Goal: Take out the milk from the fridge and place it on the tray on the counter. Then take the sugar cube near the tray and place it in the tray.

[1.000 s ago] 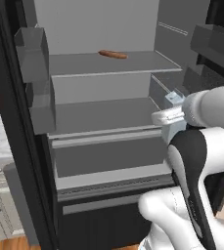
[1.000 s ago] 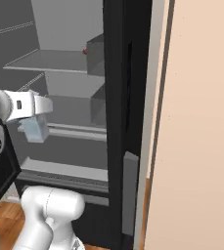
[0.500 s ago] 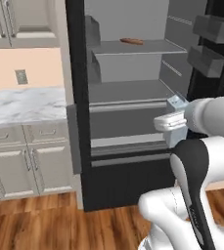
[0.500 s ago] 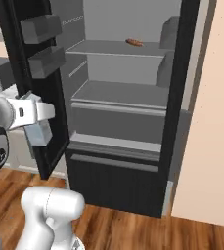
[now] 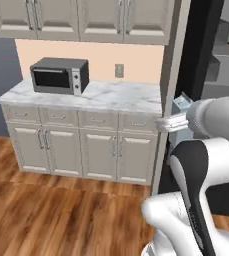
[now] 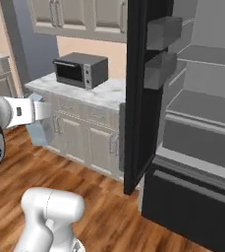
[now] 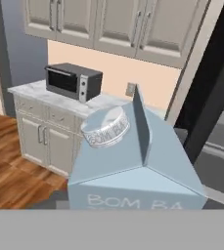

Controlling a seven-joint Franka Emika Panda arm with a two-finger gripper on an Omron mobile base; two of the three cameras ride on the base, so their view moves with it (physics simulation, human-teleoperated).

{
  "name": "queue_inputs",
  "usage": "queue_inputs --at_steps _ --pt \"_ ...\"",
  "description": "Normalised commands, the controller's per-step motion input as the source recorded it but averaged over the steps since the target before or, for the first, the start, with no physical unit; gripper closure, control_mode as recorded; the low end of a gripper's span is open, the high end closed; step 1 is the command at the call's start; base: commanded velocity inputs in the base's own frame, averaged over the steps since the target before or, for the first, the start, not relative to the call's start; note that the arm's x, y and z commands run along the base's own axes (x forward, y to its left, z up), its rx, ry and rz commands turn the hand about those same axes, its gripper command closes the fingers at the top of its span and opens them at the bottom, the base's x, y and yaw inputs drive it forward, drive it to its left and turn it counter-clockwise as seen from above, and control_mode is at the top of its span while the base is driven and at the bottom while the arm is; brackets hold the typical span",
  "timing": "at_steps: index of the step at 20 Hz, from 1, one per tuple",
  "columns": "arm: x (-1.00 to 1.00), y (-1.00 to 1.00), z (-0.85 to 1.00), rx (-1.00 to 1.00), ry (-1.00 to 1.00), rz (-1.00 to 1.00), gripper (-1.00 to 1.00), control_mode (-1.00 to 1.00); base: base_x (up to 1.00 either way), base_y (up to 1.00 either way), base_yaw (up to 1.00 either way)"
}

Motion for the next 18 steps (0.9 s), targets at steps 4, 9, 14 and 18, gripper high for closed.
queue_inputs --at_steps 4,9,14,18 --pt "0.00 0.00 0.00 0.00 0.00 0.00 1.00 1.00 0.00 0.02 1.00" --pt "0.00 0.00 0.00 0.00 0.00 0.00 1.00 1.00 0.00 0.00 1.00" --pt "0.00 0.00 0.00 0.00 0.00 0.00 1.00 1.00 0.00 0.00 1.00" --pt "0.00 0.00 0.00 0.00 0.00 0.00 1.00 1.00 0.00 0.00 1.00"
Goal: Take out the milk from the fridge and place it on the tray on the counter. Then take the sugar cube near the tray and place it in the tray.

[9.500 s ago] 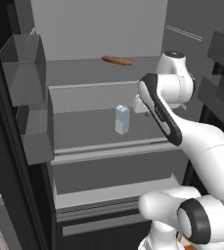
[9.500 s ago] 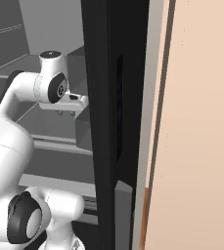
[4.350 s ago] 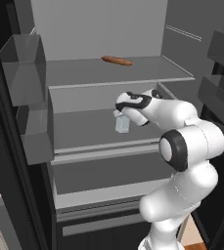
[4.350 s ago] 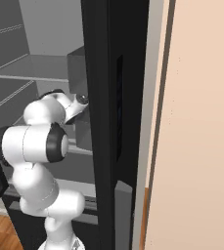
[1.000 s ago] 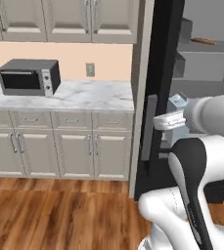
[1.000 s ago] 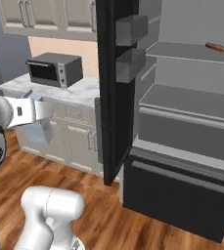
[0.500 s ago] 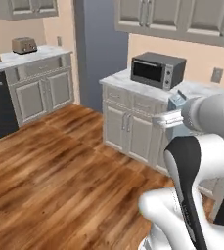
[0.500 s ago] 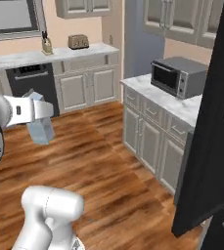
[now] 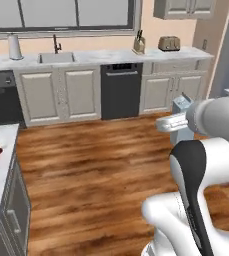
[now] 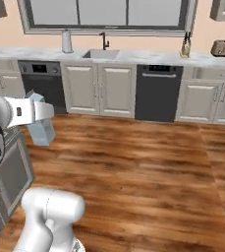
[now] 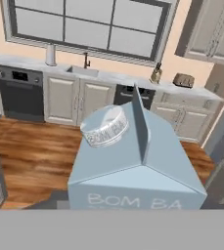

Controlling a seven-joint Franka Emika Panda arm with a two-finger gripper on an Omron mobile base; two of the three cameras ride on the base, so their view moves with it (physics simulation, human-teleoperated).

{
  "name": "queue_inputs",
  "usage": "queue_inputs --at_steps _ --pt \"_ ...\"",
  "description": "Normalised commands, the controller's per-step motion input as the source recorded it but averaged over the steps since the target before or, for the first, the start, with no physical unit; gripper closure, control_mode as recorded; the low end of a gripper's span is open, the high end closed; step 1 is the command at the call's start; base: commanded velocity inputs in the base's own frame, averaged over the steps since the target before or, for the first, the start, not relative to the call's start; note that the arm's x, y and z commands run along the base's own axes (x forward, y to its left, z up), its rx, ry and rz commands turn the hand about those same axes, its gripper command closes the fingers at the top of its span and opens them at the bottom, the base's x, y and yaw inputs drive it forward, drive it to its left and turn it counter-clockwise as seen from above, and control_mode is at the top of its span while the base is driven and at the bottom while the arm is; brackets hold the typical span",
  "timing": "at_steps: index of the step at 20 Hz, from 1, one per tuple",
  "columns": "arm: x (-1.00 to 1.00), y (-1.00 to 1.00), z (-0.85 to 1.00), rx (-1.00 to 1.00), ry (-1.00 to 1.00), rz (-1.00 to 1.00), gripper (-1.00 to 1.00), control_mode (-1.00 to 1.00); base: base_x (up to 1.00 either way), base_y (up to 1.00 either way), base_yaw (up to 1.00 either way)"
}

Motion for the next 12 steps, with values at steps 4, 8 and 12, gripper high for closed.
queue_inputs --at_steps 4,8,12 --pt "0.00 0.00 0.00 0.00 0.00 0.00 1.00 1.00 0.00 0.00 1.00" --pt "0.00 0.00 0.00 0.00 0.00 0.00 1.00 1.00 0.23 -0.09 0.96" --pt "0.00 0.00 0.00 0.00 0.00 0.00 1.00 1.00 0.93 -0.70 0.58"
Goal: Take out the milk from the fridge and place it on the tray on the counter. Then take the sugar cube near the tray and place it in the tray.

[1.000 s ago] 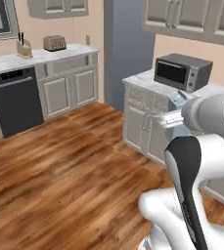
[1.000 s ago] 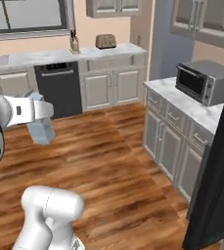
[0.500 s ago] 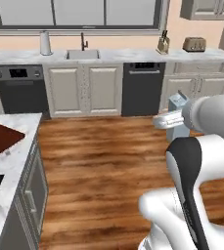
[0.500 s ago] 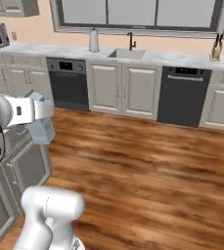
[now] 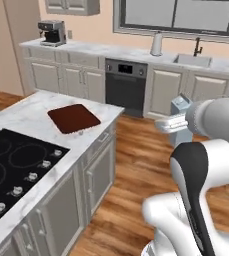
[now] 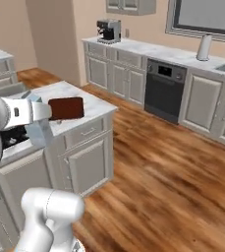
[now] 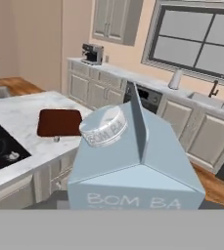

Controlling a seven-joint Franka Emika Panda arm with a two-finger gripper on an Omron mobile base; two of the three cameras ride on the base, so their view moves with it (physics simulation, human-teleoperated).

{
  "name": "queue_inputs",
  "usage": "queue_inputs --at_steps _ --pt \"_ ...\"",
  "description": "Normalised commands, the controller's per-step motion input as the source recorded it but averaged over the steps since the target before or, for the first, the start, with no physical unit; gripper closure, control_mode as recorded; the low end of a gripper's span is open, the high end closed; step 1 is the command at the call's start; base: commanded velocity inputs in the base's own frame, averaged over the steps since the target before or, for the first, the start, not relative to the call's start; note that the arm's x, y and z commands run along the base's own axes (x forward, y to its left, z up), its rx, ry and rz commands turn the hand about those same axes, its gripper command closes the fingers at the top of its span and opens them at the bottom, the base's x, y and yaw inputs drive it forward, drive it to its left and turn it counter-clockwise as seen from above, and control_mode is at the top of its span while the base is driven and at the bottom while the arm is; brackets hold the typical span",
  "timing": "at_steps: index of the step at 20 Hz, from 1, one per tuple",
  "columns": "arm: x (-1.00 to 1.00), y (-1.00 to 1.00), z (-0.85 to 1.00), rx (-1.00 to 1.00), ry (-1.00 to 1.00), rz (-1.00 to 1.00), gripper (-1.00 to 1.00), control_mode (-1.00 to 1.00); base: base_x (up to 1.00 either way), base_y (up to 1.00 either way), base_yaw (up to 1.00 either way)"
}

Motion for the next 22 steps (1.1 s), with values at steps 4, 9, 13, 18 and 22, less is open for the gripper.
queue_inputs --at_steps 4,9,13,18,22 --pt "0.00 0.00 0.00 0.00 0.00 0.00 1.00 1.00 1.00 -0.81 0.50" --pt "0.00 0.00 0.00 0.00 0.00 0.00 1.00 1.00 0.98 -0.81 0.54" --pt "0.00 0.00 0.00 0.00 0.00 0.00 1.00 1.00 0.73 -0.52 0.74" --pt "0.00 0.00 0.00 0.00 0.00 0.00 1.00 1.00 0.63 -0.57 0.69" --pt "0.00 0.00 0.00 0.00 0.00 0.00 1.00 1.00 0.87 -0.04 0.20"
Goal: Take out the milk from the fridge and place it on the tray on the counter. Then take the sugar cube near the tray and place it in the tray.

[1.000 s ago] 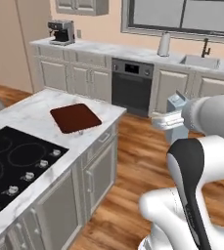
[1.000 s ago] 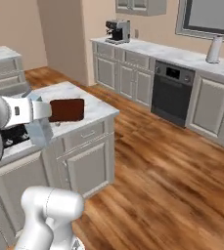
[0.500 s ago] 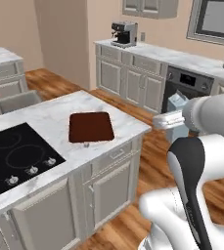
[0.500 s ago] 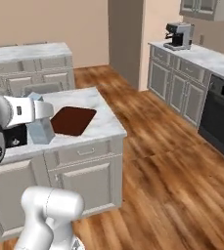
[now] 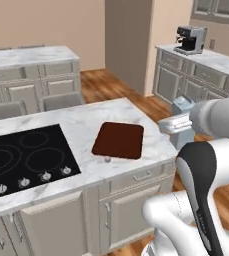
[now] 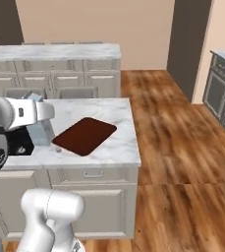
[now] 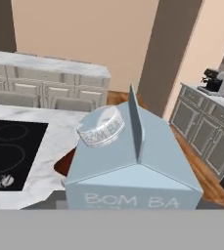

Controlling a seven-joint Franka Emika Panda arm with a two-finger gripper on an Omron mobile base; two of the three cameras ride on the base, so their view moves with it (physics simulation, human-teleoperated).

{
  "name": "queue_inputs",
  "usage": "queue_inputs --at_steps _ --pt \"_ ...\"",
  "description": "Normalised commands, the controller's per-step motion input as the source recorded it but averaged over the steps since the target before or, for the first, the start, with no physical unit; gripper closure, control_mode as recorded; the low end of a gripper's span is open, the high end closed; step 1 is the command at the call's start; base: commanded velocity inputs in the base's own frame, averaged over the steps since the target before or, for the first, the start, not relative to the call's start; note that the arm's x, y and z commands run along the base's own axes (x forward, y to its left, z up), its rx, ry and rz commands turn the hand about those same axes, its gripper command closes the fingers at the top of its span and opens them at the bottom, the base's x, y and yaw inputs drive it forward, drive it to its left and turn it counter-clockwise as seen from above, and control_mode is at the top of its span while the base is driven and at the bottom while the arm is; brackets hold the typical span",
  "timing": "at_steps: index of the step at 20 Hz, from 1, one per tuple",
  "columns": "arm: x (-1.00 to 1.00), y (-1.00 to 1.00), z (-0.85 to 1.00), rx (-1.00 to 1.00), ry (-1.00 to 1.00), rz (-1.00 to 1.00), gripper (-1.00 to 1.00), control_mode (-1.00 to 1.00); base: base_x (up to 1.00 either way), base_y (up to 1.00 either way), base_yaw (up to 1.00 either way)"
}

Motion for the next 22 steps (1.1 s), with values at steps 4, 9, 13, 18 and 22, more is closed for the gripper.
queue_inputs --at_steps 4,9,13,18,22 --pt "0.00 0.00 0.00 0.00 0.00 0.00 1.00 1.00 0.55 -0.04 0.16" --pt "0.00 0.00 0.00 0.00 0.00 0.00 1.00 1.00 0.15 -0.68 0.53" --pt "0.00 0.00 0.00 0.00 0.00 0.00 1.00 1.00 0.56 -0.02 0.05" --pt "0.00 0.00 0.00 0.00 0.00 0.00 1.00 1.00 0.44 -0.09 0.00" --pt "0.00 0.00 0.00 0.00 0.00 0.00 1.00 1.00 0.03 -0.09 0.05"
